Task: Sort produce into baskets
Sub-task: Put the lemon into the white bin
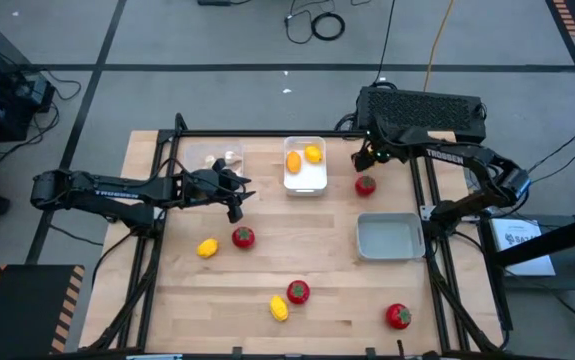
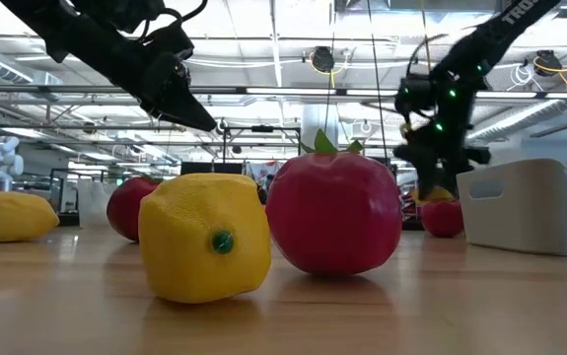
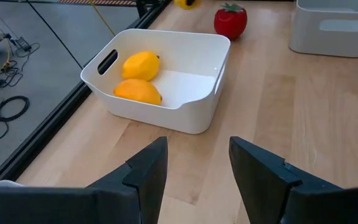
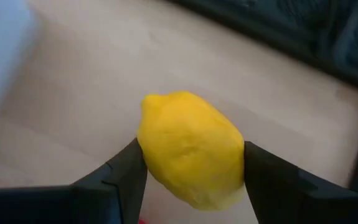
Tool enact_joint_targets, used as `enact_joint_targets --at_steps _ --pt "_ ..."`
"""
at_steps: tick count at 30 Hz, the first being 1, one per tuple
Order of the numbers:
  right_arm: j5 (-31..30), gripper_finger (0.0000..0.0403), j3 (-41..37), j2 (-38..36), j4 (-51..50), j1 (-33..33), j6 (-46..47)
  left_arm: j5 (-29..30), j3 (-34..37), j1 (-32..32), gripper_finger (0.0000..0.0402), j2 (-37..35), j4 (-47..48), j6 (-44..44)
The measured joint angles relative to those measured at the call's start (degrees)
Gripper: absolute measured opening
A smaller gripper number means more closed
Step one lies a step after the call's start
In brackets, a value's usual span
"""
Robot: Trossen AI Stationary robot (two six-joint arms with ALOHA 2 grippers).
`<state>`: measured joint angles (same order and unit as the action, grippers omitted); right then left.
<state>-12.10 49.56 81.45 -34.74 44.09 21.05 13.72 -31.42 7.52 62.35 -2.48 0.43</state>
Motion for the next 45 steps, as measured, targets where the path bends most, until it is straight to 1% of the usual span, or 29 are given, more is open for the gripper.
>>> enact_joint_targets --at_steps 3,7,10,15,19,23,29,32,39,42,45 --pt "0.34 0.0217 2.89 0.00 2.22 -2.54 1.00 0.00 0.00 0.01 0.0180 0.00 0.00 0.00" --pt "1.10 0.0217 5.38 0.00 8.08 -7.52 2.19 0.00 0.00 0.01 0.0180 0.00 0.02 0.15" --pt "3.41 0.0217 5.82 0.00 14.92 -11.44 2.62 0.00 0.00 0.01 0.0180 0.00 0.02 0.15" --pt "3.42 0.0217 5.88 0.56 25.64 -16.70 5.07 0.00 0.00 0.01 0.0180 0.01 0.01 0.15" --pt "3.20 0.0217 5.88 2.02 30.59 -19.49 5.30 0.00 0.00 0.01 0.0180 0.02 0.01 0.09" --pt "3.26 0.0217 5.88 4.01 32.30 -21.32 6.47 -0.02 0.00 0.01 0.0180 0.02 0.00 0.07" --pt "3.18 0.0222 5.88 8.16 35.32 -22.27 8.10 -0.03 0.00 0.01 0.0180 0.02 0.00 0.02" --pt "3.34 0.0240 5.88 9.55 36.97 -22.27 8.97 -0.03 0.00 -0.01 0.0180 0.02 0.02 0.02" --pt "3.46 0.0296 5.91 8.90 37.10 -21.63 8.20 -0.03 0.00 -0.01 0.0180 0.02 0.09 0.02" --pt "3.54 0.0311 7.61 8.81 34.92 -21.61 8.02 -0.03 0.00 0.01 0.0180 0.02 0.21 0.02" --pt "3.61 0.0317 9.90 8.83 33.21 -21.71 7.89 -0.03 0.00 -0.01 0.0180 0.02 0.37 0.02"
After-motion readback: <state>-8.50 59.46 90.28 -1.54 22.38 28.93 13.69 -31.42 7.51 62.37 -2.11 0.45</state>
